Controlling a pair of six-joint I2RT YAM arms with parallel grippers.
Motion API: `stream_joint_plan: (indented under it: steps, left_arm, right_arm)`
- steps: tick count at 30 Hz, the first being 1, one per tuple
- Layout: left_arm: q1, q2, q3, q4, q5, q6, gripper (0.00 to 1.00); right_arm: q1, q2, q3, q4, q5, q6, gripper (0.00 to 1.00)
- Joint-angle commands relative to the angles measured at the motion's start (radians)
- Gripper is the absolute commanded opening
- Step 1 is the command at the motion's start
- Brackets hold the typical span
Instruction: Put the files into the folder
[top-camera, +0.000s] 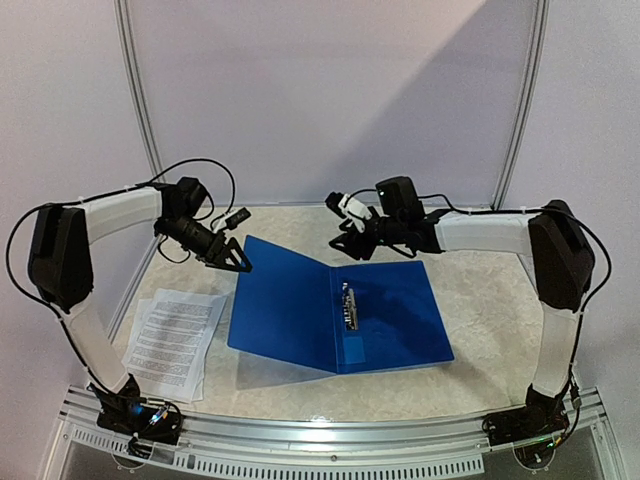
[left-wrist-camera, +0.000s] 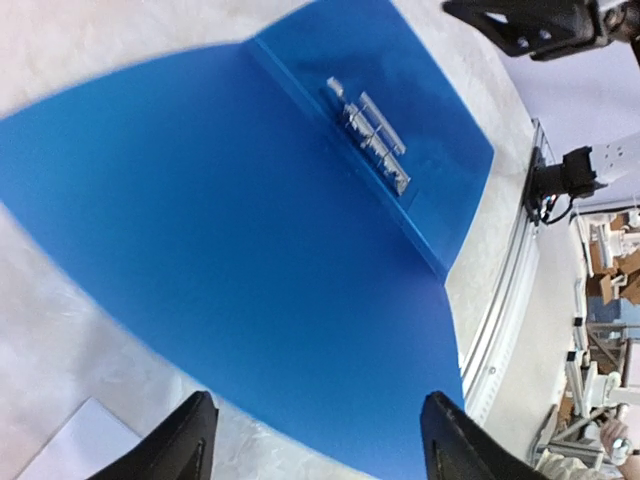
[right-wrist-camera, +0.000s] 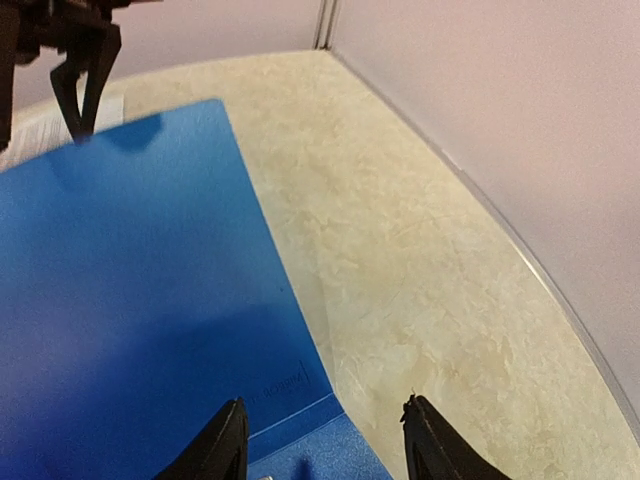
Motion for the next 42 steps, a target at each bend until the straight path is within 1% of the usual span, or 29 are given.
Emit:
stream_joint_plan:
  steps: [1,4,6,7,9,11,14,19,22,25,29,32,35,38,42]
  left_arm:
    - [0.082,-0.072,0.111,-0.212,-0.029,0.167,0.75]
    - [0.184,-0.09,0.149,-0.353,-0.118,0.267,0.84]
    - [0.272,-0.095,0.136,-0.385,-0.22,0.306,0.9]
    - [0.336,-0.096,0.119,-0.383,-0.265,0.316,0.91]
    - [0.425,-0.088,0.08,-0.355,-0.351,0.332,0.92]
    - [0.484,-0.056,0.048,-0.308,-0.459,0.326,0.93]
    - [0.508,-0.001,0.013,-0.211,-0.625,0.305,0.93]
    - [0.506,0.078,-0.007,-0.074,-0.762,0.276,0.93]
    - [0.503,0.111,-0.014,-0.034,-0.775,0.275,0.9]
    - [0.502,0.156,-0.014,-0.012,-0.77,0.274,0.84]
    - [0.497,0.209,0.009,-0.032,-0.666,0.246,0.76]
    - [0.485,0.221,0.0,-0.026,-0.627,0.231,0.75]
    - [0.474,0.234,-0.025,-0.009,-0.643,0.233,0.74]
    - [0.469,0.238,-0.049,0.011,-0.661,0.229,0.65]
    - [0.448,0.219,-0.075,0.02,-0.668,0.229,0.5]
  right_arm:
    - [0.025,-0.129,0.028,-0.007,0.041,0.301,0.54]
    - [0.062,-0.169,0.028,-0.081,0.116,0.47,0.53]
    - [0.095,-0.194,0.023,-0.132,0.175,0.53,0.53]
    - [0.113,-0.202,0.015,-0.148,0.204,0.547,0.53]
    - [0.155,-0.219,-0.006,-0.164,0.249,0.569,0.53]
    - [0.182,-0.234,-0.033,-0.16,0.265,0.569,0.53]
    - [0.204,-0.242,-0.074,-0.136,0.253,0.572,0.53]
    - [0.21,-0.244,-0.133,-0.111,0.245,0.561,0.54]
    - [0.21,-0.245,-0.151,-0.105,0.235,0.552,0.54]
    - [0.21,-0.245,-0.164,-0.1,0.236,0.546,0.54]
    - [0.21,-0.242,-0.17,-0.092,0.238,0.542,0.54]
    - [0.21,-0.241,-0.17,-0.092,0.238,0.542,0.54]
    - [0.21,-0.239,-0.17,-0.092,0.237,0.547,0.54]
    - [0.21,-0.233,-0.163,-0.1,0.246,0.55,0.54]
    - [0.21,-0.222,-0.148,-0.116,0.254,0.548,0.54]
